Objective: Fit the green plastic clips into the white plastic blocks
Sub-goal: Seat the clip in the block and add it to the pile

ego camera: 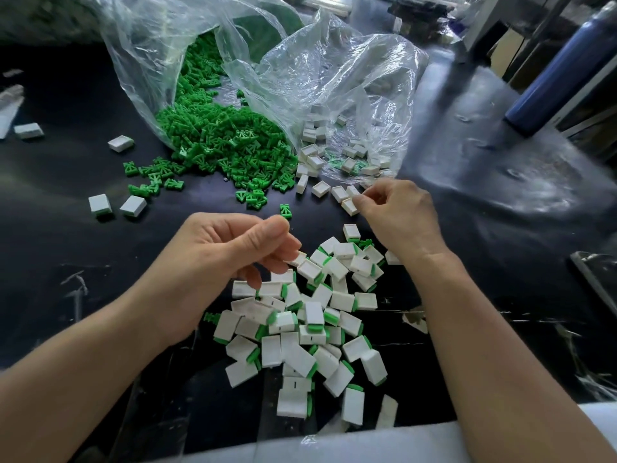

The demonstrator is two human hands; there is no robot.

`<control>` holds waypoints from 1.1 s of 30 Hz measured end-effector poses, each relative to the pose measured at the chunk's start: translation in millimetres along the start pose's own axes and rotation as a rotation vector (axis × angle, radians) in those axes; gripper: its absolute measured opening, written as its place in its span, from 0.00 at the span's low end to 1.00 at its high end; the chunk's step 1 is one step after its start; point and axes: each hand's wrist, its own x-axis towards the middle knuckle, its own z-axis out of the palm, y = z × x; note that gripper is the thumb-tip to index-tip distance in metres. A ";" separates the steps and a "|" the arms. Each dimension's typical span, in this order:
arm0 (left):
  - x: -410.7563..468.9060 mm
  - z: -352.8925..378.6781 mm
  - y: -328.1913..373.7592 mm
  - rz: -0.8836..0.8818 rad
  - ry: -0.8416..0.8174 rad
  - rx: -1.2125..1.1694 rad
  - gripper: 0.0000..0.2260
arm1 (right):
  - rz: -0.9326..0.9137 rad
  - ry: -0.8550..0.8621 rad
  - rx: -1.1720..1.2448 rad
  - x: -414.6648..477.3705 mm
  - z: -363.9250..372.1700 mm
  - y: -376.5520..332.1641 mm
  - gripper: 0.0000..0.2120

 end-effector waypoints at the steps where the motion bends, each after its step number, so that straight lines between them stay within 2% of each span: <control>1: -0.1 -0.3 0.3 -0.002 0.003 -0.005 0.17 | 0.001 -0.001 -0.038 0.4 1.9 -0.4 0.10; 3: -0.6 0.0 0.8 -0.001 -0.007 0.002 0.21 | -0.009 0.000 -0.103 0.7 5.0 -1.5 0.11; 10: 1.5 2.2 0.4 -0.045 0.039 -0.006 0.09 | -0.055 -0.023 -0.153 -0.2 6.8 -4.6 0.09; 13: 3.1 2.5 -0.8 -0.057 0.127 0.003 0.13 | -0.104 -0.010 -0.065 -4.2 4.5 -8.8 0.08; 18: 7.7 -3.1 -6.0 -0.082 0.314 0.043 0.15 | -0.346 -0.070 0.133 -27.6 8.7 -30.7 0.07; 20: 8.1 -3.6 -7.1 -0.080 0.319 0.086 0.16 | -0.447 -0.128 0.158 -39.4 13.6 -39.3 0.07; 25: 7.1 -0.6 -4.0 -0.086 0.286 0.036 0.09 | -0.629 -0.212 0.204 -50.1 15.0 -47.0 0.10; 29: 9.4 -2.2 -3.4 -0.094 0.335 -0.020 0.09 | -0.542 -0.158 0.213 -42.9 15.5 -43.3 0.13; 31: 9.3 -1.8 -3.4 -0.103 0.339 -0.033 0.10 | -0.486 -0.152 0.150 -39.6 19.6 -42.4 0.13; 33: 9.0 -1.6 -3.5 -0.108 0.329 -0.033 0.10 | -0.466 -0.196 0.046 -37.4 25.0 -40.4 0.18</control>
